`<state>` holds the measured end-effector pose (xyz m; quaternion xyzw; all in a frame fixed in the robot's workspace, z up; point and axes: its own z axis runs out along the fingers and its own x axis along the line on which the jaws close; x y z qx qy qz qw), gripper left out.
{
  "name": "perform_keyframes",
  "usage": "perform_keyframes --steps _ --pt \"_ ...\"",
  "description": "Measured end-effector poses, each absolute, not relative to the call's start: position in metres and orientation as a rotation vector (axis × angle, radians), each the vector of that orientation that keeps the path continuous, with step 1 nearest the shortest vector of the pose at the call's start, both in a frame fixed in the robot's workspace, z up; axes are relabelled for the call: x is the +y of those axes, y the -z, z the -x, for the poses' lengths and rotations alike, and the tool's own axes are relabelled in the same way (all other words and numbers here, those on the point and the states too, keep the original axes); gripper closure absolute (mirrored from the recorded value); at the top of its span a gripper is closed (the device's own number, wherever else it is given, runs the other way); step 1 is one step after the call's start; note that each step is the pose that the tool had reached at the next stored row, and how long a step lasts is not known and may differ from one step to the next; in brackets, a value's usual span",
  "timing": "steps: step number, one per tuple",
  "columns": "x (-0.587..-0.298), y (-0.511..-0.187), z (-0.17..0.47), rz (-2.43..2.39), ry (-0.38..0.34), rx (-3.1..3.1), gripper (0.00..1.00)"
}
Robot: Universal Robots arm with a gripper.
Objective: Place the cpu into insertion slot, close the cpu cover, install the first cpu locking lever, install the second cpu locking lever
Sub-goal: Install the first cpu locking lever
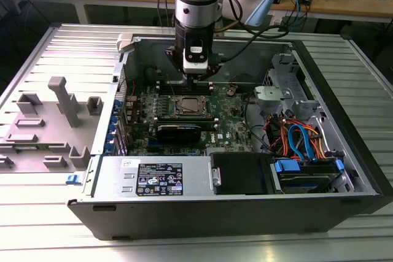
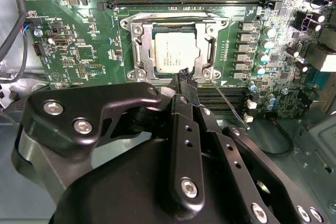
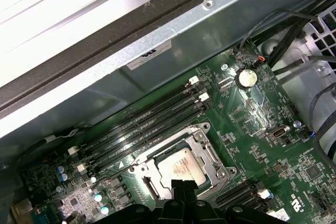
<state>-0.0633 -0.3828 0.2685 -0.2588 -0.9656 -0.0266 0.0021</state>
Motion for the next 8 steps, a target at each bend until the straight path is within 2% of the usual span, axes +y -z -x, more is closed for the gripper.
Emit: perform_keyframes --steps 8 --pt "-0.3828 -0.2685 0.0633 0.696 0.083 -3.056 0.89"
